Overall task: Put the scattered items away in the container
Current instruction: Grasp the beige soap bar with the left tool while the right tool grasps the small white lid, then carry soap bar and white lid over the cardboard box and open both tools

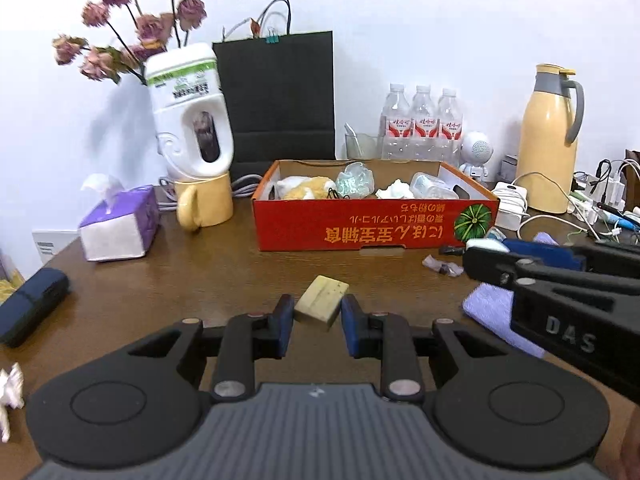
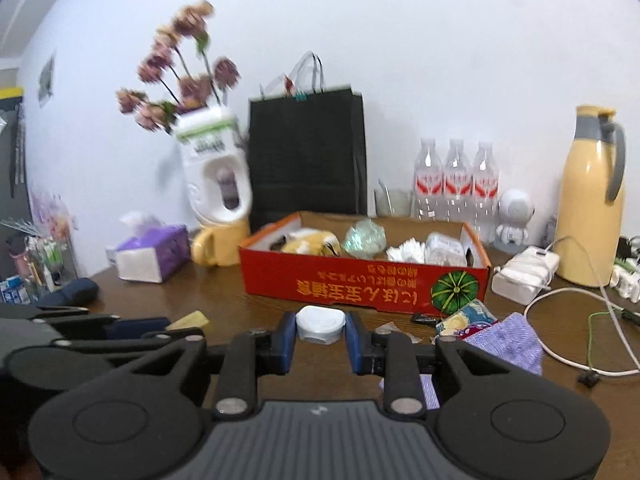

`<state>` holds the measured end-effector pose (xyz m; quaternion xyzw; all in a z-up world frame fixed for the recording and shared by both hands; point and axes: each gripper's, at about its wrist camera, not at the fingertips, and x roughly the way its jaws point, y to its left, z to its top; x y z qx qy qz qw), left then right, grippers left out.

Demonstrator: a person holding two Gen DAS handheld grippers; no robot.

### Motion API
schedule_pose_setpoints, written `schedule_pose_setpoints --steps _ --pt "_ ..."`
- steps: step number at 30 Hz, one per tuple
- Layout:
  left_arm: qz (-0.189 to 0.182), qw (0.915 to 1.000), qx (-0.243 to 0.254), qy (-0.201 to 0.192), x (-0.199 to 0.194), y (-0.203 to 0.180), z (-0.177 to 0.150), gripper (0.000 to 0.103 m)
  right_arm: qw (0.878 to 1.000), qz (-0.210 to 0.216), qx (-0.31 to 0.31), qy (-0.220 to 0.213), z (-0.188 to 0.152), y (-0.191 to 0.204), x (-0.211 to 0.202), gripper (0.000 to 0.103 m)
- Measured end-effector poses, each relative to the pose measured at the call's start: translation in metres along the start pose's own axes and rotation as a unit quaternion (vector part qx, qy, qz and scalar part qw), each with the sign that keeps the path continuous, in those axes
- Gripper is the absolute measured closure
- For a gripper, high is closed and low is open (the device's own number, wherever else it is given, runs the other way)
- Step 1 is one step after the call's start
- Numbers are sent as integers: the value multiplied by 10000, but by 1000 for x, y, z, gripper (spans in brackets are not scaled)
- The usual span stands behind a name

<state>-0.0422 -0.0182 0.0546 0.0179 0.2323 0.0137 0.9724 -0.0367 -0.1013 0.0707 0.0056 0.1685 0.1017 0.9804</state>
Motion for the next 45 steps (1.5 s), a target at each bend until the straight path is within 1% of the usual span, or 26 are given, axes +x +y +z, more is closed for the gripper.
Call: schedule_pose_setpoints --steps 3,5,11,14,18,23,26,29,31,33,35,36,38,39,40,42,44,45 --pt "77 9999 -82 71 -13 -1 -9 77 9999 -6 -68 -88 -6 6 -17 78" --pt "107 9999 -103 19 -24 -1 -13 77 9999 46 -51 -140 -10 10 -27 78" --pt "296 9988 -54 -387 -61 -7 -26 77 9990 202 123 -370 -24 22 -57 78" --pt "476 9973 7 -560 -75 -10 -37 77 9986 268 199 -404 -37 28 -70 78" --pt "499 9971 -35 -565 -79 -6 -40 77 9983 298 253 -427 -47 34 -78 78" --pt "515 9970 -13 -586 -68 -2 -31 77 9982 174 252 -522 -40 28 -70 78" --pt "416 9973 -85 -606 -51 0 -12 77 9980 60 307 -543 -25 16 -54 78" --pt "308 9969 -141 -712 -27 0 16 77 9972 -4 356 -658 -1 0 -32 78" --pt "232 9961 -186 -830 -5 -2 39 77 9973 -7 294 -667 20 -12 -9 78" --pt "242 9956 -8 -906 22 -11 62 76 9975 -33 207 -681 39 -23 16 78" --pt "165 9961 165 -845 51 -18 83 76 9973 -78 216 -702 59 -38 44 78" --pt "152 9964 173 -817 65 -20 94 76 9974 -47 277 -662 69 -46 58 78" --pt "-1 9966 256 -784 93 -25 113 76 9974 -65 367 -609 84 -62 83 78" --pt "1 9969 231 -755 105 -26 120 76 9977 -93 371 -567 91 -69 95 78" --pt "-12 9972 241 -712 119 -27 127 76 9980 -117 386 -487 98 -77 108 78" --pt "-154 9983 233 -509 148 -23 141 76 9986 -96 447 -269 108 -92 132 78" --pt "-367 9989 242 -133 182 -19 154 76 9987 -7 486 129 119 -107 162 78" --pt "-555 9980 292 117 201 -19 160 76 9979 95 444 467 123 -113 180 78"
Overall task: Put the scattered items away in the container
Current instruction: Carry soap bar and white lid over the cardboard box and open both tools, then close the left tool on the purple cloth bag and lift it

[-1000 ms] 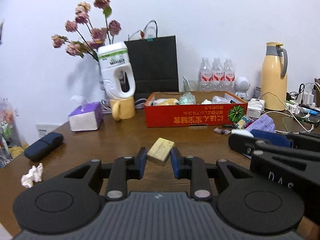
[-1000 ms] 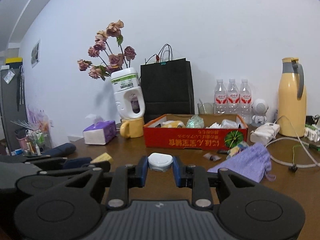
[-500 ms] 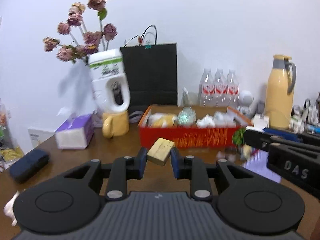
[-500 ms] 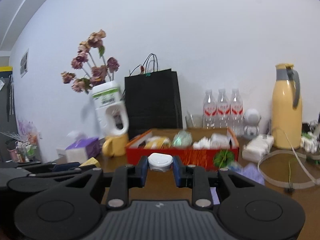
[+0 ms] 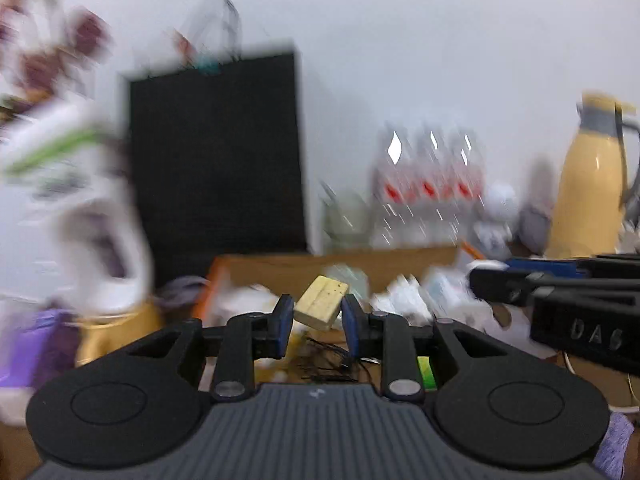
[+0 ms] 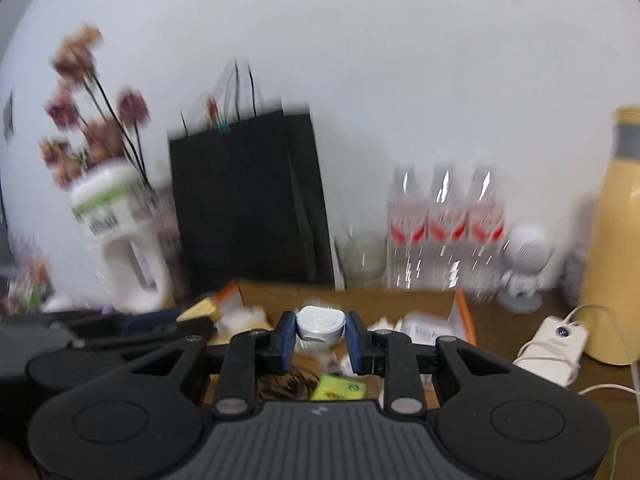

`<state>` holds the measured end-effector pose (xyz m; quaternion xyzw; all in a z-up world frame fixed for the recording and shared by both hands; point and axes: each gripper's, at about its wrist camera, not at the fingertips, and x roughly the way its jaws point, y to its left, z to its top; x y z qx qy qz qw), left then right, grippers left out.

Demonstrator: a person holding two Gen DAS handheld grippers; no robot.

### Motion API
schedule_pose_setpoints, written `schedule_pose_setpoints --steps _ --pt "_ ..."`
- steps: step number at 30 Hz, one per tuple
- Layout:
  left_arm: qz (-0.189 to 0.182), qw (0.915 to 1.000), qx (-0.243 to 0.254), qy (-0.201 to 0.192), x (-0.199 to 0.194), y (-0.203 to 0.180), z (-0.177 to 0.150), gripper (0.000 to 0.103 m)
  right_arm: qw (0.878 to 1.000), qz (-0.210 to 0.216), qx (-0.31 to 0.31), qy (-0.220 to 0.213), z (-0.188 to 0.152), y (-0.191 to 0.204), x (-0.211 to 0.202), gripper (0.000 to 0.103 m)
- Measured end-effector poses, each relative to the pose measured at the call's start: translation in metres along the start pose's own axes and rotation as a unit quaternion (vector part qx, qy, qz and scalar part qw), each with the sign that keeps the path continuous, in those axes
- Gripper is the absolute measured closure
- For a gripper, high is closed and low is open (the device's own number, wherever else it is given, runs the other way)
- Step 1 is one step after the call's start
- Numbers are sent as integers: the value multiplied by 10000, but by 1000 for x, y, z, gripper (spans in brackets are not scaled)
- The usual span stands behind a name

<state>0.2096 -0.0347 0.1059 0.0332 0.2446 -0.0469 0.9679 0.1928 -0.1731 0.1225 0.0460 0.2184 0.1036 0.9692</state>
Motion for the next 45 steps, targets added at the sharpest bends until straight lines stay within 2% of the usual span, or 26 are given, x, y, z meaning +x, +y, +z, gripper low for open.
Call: schedule_pose_setpoints --steps 3,5,8,11,14,20,22,23,26,27,28,29,30,32,34,36,38,40,43,45 --pt "-401 9963 -23 764 57 1 15 76 9950 140 120 978 13 -20 61 78" --pt "-353 9919 -261 1196 92 2 21 77 9875 -20 309 1545 14 -33 99 78" --pt "-506 9823 -244 1788 132 -3 22 76 9752 22 683 2104 13 -52 139 78" --pt "-183 9808 -90 1938 151 -9 18 76 9629 126 1030 2490 10 -64 162 78" --pt "-256 9787 -6 2036 158 -13 14 75 9578 -29 831 2752 6 -59 176 78" --pt "-232 9764 -227 2136 149 -4 21 75 9530 -202 813 2912 3 -51 179 76" --pt "-255 9776 -222 2077 135 0 28 65 9530 -224 832 2906 10 -51 171 69" --pt "-262 9782 -204 2048 130 1 34 64 9536 -268 820 2884 15 -51 166 64" --pt "-53 9817 -255 1888 105 7 55 57 9521 -298 978 2881 32 -56 154 63" --pt "-12 9822 -314 1850 97 10 63 50 9506 -291 1034 2914 38 -57 150 62" --pt "54 9828 -398 1802 87 14 71 39 9493 -315 1042 2951 45 -56 144 56" --pt "116 9836 -468 1739 78 17 78 34 9496 -390 970 2955 50 -54 137 48" --pt "178 9842 -500 1692 71 20 82 27 9502 -491 891 2944 52 -51 132 45" --pt "350 9826 -493 1759 59 23 87 17 9499 -628 768 2962 58 -44 118 44" --pt "466 9789 -579 1906 48 26 86 0 9506 -592 812 2937 64 -38 99 44" --pt "654 9759 -646 1978 37 28 80 0 9530 -561 778 2874 69 -30 83 41" --pt "845 9727 -507 2102 33 25 71 0 9563 -651 592 2788 70 -20 69 29" --pt "870 9697 -369 2252 26 22 65 0 9558 -774 508 2791 66 -14 63 29" --pt "645 9737 -531 2119 5 24 62 0 9557 -666 691 2782 60 -13 54 29" --pt "700 9759 -487 2011 -8 23 60 0 9584 -627 708 2694 58 -8 45 29"
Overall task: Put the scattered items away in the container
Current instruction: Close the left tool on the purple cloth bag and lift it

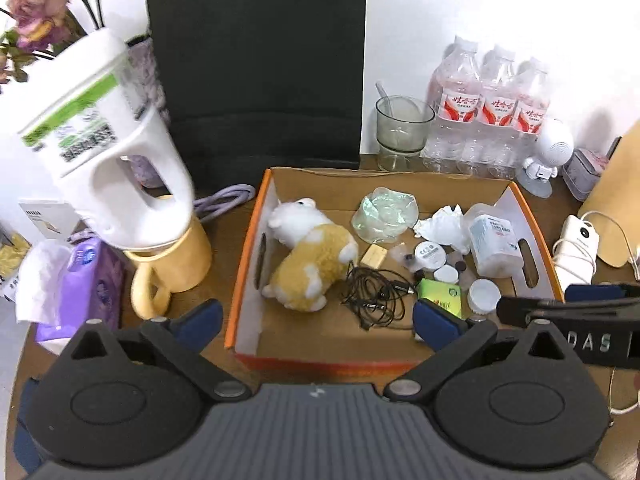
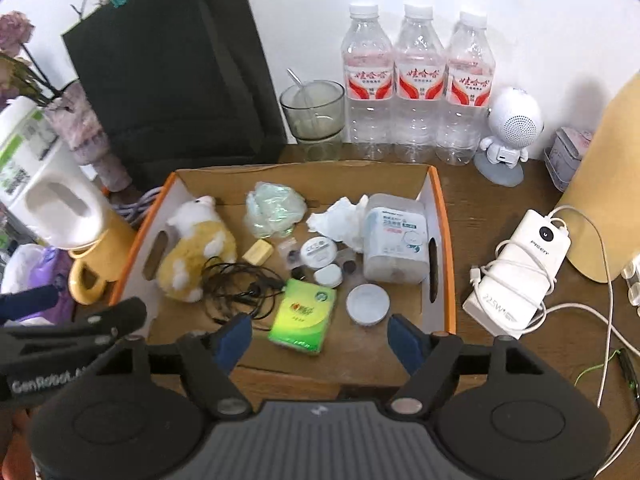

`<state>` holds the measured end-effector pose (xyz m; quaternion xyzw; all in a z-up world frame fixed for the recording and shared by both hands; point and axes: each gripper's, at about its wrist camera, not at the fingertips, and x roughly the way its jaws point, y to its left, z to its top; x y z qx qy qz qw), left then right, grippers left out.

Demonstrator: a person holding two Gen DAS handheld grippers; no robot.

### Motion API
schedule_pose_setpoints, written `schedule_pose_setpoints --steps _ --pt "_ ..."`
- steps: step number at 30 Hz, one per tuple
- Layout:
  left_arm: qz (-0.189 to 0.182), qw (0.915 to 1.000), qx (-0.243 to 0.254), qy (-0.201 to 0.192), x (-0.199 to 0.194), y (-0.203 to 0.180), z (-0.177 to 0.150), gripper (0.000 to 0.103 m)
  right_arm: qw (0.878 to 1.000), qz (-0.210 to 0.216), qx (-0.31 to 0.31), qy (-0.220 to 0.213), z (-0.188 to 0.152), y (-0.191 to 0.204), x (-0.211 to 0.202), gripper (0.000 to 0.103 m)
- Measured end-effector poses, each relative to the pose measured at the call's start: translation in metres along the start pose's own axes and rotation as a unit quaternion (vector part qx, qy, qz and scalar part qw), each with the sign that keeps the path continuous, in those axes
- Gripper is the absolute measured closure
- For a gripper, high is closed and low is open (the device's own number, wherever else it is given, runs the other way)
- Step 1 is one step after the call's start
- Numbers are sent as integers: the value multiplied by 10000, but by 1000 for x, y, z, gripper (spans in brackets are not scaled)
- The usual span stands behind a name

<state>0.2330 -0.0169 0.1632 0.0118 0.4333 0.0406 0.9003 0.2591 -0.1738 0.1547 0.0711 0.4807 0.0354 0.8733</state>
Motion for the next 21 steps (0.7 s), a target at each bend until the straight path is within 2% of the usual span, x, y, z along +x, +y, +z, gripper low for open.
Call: schedule_pose_setpoints --steps 3,6,9,13,15,18,21 --pt "188 9979 3 -614 -24 0 -17 0 9992 86 36 -389 -12 4 -19 29" --pt "323 9921 -33 -1212 -42 1 -41 0 9967 230 -50 -777 -32 11 -34 29" --pt "275 9865 -34 -1614 -52 4 -67 0 9926 247 -181 -1172 -56 14 -44 29" --pt "288 9745 79 -2223 -61 6 -114 0 9832 274 -435 -1749 -101 14 -54 29" --pt "255 9703 172 -2400 -63 5 -139 0 9802 341 -455 -1897 -128 12 -55 28" --pt "128 9690 334 -2443 -64 3 -174 0 9804 438 -295 -1898 -169 3 -49 27" --pt "-168 9685 256 -2472 -66 8 -210 0 9767 531 -220 -2067 -216 -4 -51 27"
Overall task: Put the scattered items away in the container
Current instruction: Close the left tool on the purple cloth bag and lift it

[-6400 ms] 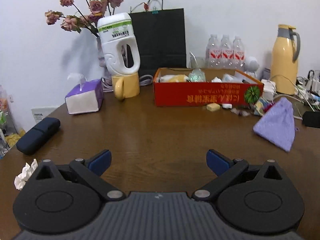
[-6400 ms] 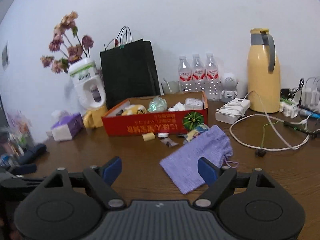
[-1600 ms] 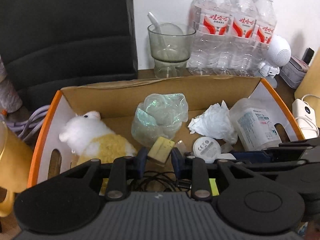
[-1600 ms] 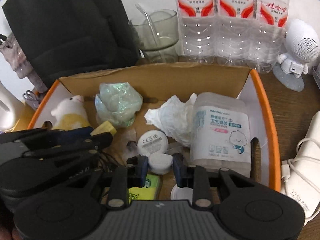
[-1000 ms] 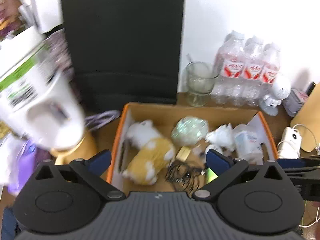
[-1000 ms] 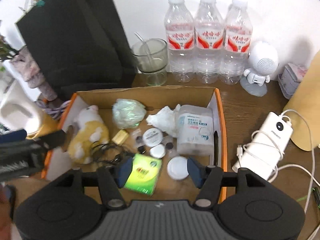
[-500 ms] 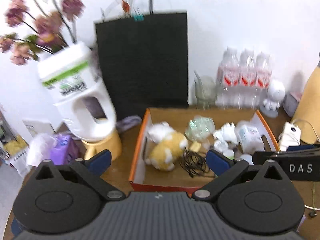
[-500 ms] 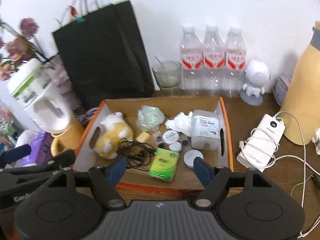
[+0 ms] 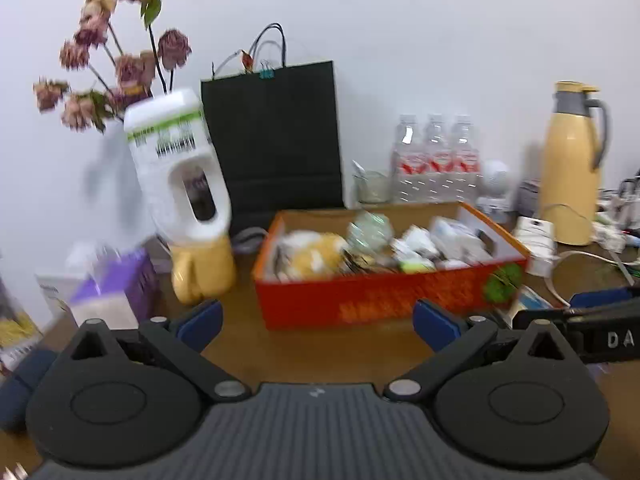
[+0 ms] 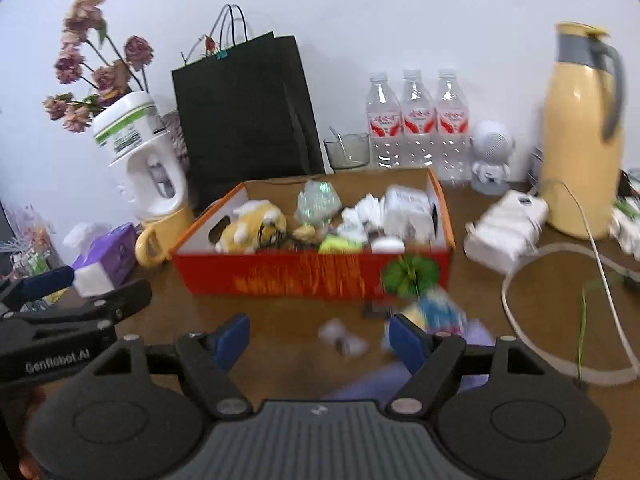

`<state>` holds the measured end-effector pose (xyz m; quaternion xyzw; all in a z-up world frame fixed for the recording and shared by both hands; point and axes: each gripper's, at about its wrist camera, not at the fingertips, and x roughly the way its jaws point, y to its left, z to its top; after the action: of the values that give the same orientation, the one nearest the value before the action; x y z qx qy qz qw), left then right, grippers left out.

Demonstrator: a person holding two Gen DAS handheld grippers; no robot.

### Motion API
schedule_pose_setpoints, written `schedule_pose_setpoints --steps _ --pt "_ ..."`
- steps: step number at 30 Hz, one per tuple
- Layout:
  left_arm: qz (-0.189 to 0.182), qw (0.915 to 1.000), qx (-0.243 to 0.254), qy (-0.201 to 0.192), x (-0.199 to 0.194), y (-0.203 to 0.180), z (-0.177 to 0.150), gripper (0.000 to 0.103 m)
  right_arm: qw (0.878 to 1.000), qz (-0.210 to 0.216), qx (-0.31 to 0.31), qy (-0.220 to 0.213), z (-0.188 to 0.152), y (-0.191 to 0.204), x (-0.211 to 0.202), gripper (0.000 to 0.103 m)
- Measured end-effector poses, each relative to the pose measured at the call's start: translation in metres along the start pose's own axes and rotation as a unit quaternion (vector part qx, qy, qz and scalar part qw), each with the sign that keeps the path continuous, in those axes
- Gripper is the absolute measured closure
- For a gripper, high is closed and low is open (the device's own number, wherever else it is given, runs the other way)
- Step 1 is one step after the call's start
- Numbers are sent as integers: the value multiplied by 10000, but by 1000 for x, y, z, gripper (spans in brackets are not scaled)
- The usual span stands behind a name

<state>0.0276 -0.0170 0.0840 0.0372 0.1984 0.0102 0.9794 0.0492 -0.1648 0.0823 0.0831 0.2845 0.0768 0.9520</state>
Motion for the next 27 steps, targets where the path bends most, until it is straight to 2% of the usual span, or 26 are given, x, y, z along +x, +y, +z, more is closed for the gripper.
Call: schedule_pose_setpoints --steps 3,6,8,12,15,18,20,21,22,24,26,27 --pt "-207 9997 -55 115 -8 -2 -25 0 9996 127 116 -209 -39 -11 -20 26" --pt "-300 9994 161 83 -13 -11 -41 0 9987 -49 64 -506 -63 -17 -39 26" --pt "-472 9986 235 44 -12 -19 -47 0 9975 -173 -71 -676 -71 -19 -50 26" --pt "-1149 9919 520 128 6 -48 -46 0 9956 -471 55 -809 -68 -38 -57 26" --pt "-1864 9777 960 125 26 -76 -40 0 9943 -667 368 -749 -66 -63 -57 26" --pt "-2682 9535 1360 200 48 -100 -31 0 9926 -852 557 -659 -70 -87 -57 26" --pt "-3027 9388 1603 353 61 -113 -27 0 9914 -986 609 -608 -74 -98 -59 26" --pt "-3107 9351 1648 439 67 -119 -27 4 9909 -1030 621 -597 -76 -102 -60 26" --pt "-3262 9281 1691 609 73 -122 -25 16 9904 -1076 631 -589 -78 -106 -60 26" --pt "-3472 9191 1652 867 79 -123 -25 31 9896 -1129 649 -614 -79 -112 -62 26" --pt "-3680 9106 1580 1021 85 -121 -29 42 9895 -1115 682 -611 -77 -116 -61 26" --pt "-3716 9094 1543 1054 87 -119 -32 60 9896 -1099 684 -622 -75 -116 -59 26"
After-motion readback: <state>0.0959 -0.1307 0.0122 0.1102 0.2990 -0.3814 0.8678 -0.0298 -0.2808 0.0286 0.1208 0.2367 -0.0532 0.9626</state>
